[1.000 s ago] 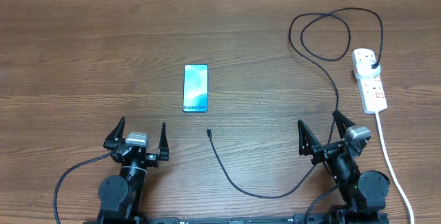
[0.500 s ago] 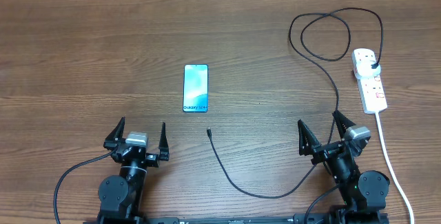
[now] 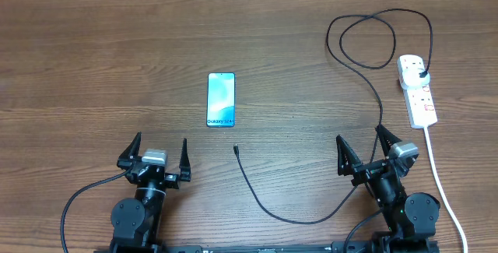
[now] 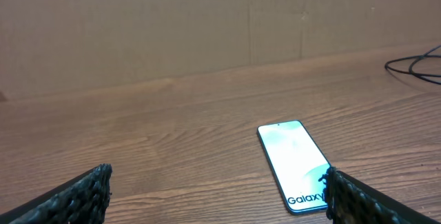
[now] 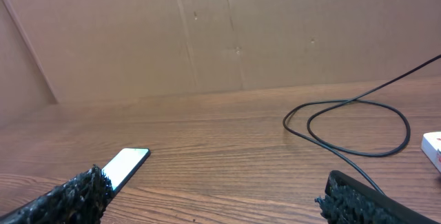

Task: Plug charger to phone and switch on socket

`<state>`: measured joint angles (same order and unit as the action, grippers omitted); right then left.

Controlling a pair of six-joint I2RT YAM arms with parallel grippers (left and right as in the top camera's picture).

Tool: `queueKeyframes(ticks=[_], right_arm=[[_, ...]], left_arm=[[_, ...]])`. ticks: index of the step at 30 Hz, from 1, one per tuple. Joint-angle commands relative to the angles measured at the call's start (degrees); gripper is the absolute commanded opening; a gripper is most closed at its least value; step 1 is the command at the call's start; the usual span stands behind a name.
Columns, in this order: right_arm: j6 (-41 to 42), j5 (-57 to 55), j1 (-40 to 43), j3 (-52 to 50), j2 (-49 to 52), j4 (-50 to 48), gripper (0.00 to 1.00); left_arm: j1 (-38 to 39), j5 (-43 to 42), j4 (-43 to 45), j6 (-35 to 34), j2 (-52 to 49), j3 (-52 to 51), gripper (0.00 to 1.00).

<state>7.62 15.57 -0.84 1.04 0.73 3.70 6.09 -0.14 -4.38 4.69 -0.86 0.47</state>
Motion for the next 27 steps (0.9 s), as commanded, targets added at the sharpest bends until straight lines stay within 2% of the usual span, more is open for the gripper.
queueKeyframes(ticks=[1, 22, 27], right_arm=[[-0.2, -0.5, -0.2, -0.6, -0.6, -0.2, 1.0], [-0.2, -0.5, -0.4, -0.6, -0.6, -0.2, 1.0], [-0.2, -0.5, -0.4, -0.6, -0.6, -0.2, 1.0]], left_arm=[[0.3, 0.6, 0.0, 0.9, 0.7, -0.2, 1.0], [0.3, 0.6, 0.0, 0.9, 0.7, -0.2, 1.0], [0.3, 1.0, 3.4, 1.6, 0.7, -0.2, 1.0]])
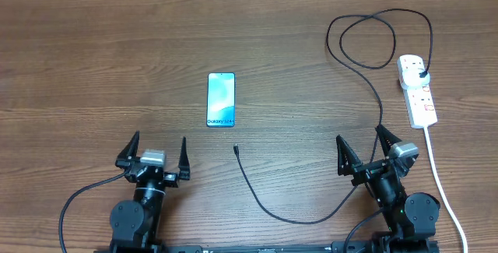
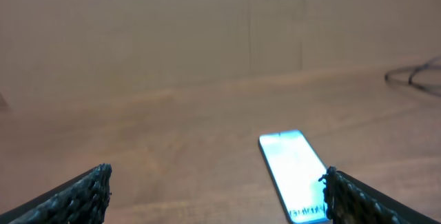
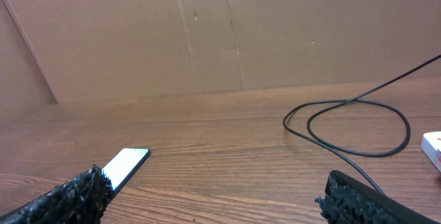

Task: Plug charger to phone and switch on socket

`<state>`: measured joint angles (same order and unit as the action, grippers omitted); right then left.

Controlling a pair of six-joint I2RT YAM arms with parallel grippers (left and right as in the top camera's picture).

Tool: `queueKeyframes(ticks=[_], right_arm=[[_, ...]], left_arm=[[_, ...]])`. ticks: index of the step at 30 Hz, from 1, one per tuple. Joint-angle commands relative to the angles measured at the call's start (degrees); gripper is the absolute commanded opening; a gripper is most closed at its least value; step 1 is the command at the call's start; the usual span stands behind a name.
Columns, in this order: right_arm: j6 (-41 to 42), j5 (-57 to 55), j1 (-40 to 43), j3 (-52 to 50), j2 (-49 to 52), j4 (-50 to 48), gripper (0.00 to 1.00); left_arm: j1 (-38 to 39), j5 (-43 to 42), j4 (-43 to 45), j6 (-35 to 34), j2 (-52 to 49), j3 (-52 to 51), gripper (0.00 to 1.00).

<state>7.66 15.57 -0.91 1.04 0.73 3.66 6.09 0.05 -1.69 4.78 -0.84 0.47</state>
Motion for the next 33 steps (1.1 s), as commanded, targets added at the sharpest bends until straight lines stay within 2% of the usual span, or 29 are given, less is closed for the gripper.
queueKeyframes(ticks=[1, 4, 9, 14, 19, 23, 25, 33], right_arm=[[-0.3, -0.5, -0.3, -0.6, -0.6, -0.2, 1.0], [-0.3, -0.5, -0.3, -0.6, -0.6, -0.2, 1.0], [-0.3, -0.5, -0.3, -0.6, -0.6, -0.2, 1.0], [-0.3, -0.5, -0.3, -0.6, -0.6, -0.1, 1.0], [-0.3, -0.5, -0.3, -0.6, -0.6, -0.1, 1.0], [-0.3, -0.5, -0.3, -0.6, -0.6, -0.1, 1.0], [-0.3, -0.5, -0.3, -0.6, -0.6, -0.1, 1.0], [-0.3, -0.5, -0.3, -0.6, -0.6, -0.1, 1.0]], left_arm=[[0.3, 0.8, 0.8, 1.4, 0.6, -0.2, 0.99], [0.3, -1.0, 2.2, 0.2, 0.6, -0.2, 1.0], [0.3, -6.6, 2.6, -6.1, 0.5, 3.4, 1.0], [0.3, -7.0, -3.5, -8.7, -2.0, 14.7, 1.0], [0.3, -7.6, -13.1, -8.7, -12.8, 32.4, 1.0], [0.3, -11.6, -25.1, -8.7, -27.6, 50.6, 1.0], [0.3, -14.6, -34.1, -8.6, -36.8, 61.8, 1.0], [0.3, -14.7, -69.8, -6.4, -73.2, 104.4, 1.0]])
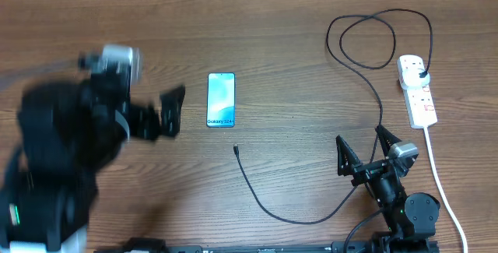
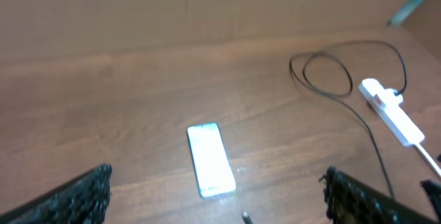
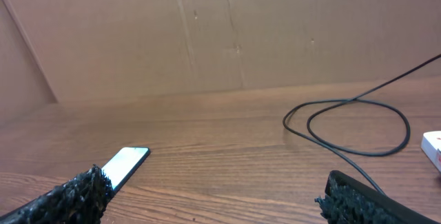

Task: Plug charger to phone and switch on socket
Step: 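Move the left gripper forward over the blue phone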

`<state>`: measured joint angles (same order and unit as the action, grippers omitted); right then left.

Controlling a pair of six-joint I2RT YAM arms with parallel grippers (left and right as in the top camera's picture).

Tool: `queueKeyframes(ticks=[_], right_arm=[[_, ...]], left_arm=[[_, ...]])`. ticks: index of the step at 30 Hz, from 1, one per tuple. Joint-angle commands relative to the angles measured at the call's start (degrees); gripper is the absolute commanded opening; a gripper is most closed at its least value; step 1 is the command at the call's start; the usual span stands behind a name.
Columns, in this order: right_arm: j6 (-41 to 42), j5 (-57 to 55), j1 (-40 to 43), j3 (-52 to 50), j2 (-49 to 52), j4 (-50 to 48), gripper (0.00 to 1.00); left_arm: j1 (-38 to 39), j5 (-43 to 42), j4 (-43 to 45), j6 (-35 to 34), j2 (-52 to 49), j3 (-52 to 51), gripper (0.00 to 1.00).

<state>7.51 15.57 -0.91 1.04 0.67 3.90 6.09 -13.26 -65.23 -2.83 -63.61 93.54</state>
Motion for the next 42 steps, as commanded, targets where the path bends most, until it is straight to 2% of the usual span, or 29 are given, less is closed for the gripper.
queueKeyframes(ticks=[1, 3, 6, 15, 17, 18, 19, 20, 21, 26, 35, 42], right_arm=[[-0.1, -0.5, -0.3, -0.6, -0.5, -0.4, 1.0], [-0.1, -0.5, -0.3, -0.6, -0.5, -0.4, 1.0], [-0.1, -0.5, -0.3, -0.6, -0.5, -0.4, 1.0], [-0.1, -0.5, -0.3, -0.6, -0.5, -0.4, 1.0], [-0.1, -0.5, -0.3, -0.6, -0.5, -0.4, 1.0], [-0.1, -0.5, -0.3, -0.6, -0.6, -0.4, 1.0], [-0.1, -0.5, -0.3, -0.6, -0.5, -0.4, 1.0], [-0.1, -0.5, -0.3, -0.6, -0.6, -0.4, 1.0], [-0.1, -0.5, -0.3, -0.6, -0.5, -0.4, 1.0], [-0.1, -0.5, -0.3, -0.6, -0.5, -0.4, 1.0], [-0.1, -0.5, -0.3, -0.6, -0.5, -0.4, 1.0], [-0.1, -0.5, -0.3, -0.6, -0.5, -0.4, 1.0]], left_arm=[[0.4, -1.4, -10.3, 1.2, -14.4, 15.9, 1.0], [0.4, -1.4, -18.3, 1.1, -23.6, 25.6, 1.0], [1.1, -2.6, -24.2, 1.1, -33.0, 32.9, 1.0], [3.0, -4.3, -24.9, 0.8, -51.1, 33.6, 1.0], [3.0, -4.4, -24.9, -2.1, -54.8, 33.5, 0.96], [3.0, -4.4, -25.0, -3.5, -56.6, 33.4, 0.86], [3.1, -4.5, -25.0, -4.3, -58.1, 33.3, 0.57], [3.1, -4.4, -25.0, -4.7, -59.8, 33.1, 0.1], [3.3, -4.5, -25.5, -4.7, -61.3, 33.0, 0.04], [5.0, -4.6, -26.2, -4.7, -69.9, 32.5, 0.04], [8.2, -3.8, -21.7, -5.7, -73.5, 32.5, 0.04], [10.8, 6.9, -18.1, -12.7, -74.0, 31.0, 0.04]])
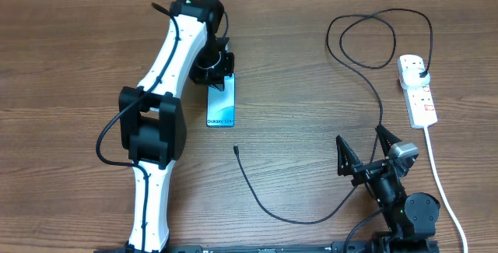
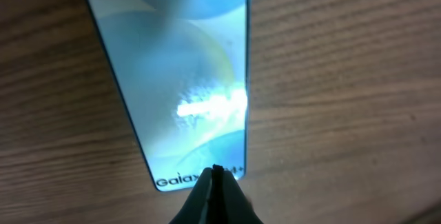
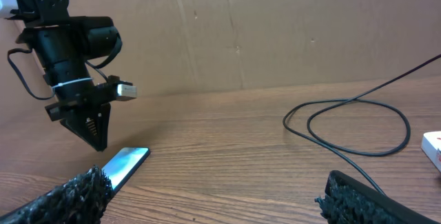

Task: Plug charger to phone and switch on socket
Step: 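Move the left gripper forward over the blue phone, then lower the left gripper and grasp the phone's top edge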

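The phone [image 1: 221,103] lies face up, screen lit, on the wooden table; the left wrist view shows it close from above [image 2: 172,79]. My left gripper [image 1: 220,86] hangs over it, shut with nothing between its fingers [image 2: 217,182], the tips lined up with the "Galaxy" end. Whether they touch the screen cannot be told. The black charger cable's free plug [image 1: 235,149] lies on the table nearer than the phone. Its other end sits in the white power strip [image 1: 417,89]. My right gripper [image 1: 366,148] rests open near the front edge, holding nothing.
The cable [image 1: 373,43] loops at the back right and runs forward past my right arm. The strip's white lead [image 1: 443,191] trails to the front right. My left arm [image 1: 167,74] stretches across the left middle. A cardboard wall [image 3: 275,31] stands behind the table.
My left gripper was open, raised left of the phone; now it is shut and directly over the phone. My right gripper, the phone, the cable and the strip stay in place.
Both grippers sat open at the front edge at the two oldest moments. Then my left arm was raised to the left of the phone, still open. Now it reaches over the phone with its fingers shut. Nothing on the table has shifted.
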`<state>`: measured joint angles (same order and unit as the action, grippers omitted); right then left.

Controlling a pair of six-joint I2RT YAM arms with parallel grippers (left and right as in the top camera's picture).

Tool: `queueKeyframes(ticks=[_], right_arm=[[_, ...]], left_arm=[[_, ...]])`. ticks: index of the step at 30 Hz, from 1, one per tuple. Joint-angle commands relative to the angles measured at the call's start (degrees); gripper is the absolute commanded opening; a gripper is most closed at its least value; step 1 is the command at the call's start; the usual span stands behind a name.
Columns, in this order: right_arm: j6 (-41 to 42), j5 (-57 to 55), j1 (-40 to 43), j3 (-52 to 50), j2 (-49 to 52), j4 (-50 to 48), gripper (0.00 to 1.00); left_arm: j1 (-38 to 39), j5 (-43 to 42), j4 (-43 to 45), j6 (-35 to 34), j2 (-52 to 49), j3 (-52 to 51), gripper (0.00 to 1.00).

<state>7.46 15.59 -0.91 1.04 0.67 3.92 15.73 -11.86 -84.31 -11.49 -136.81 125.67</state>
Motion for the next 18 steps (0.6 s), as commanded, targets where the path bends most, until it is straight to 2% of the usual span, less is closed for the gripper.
queueKeyframes(ticks=[1, 11, 18], right_arm=[[-0.1, -0.5, -0.3, -0.6, -0.5, -0.4, 1.0], [-0.1, -0.5, -0.3, -0.6, -0.5, -0.4, 1.0], [-0.1, -0.5, -0.3, -0.6, -0.6, -0.4, 1.0]], left_arm=[[1.5, 5.4, 1.5, -4.0, -0.8, -1.5, 0.04], [2.6, 5.9, 6.1, -4.0, -0.8, -6.8, 0.07], [2.7, 6.1, 11.1, -4.0, -0.8, -12.6, 0.16]])
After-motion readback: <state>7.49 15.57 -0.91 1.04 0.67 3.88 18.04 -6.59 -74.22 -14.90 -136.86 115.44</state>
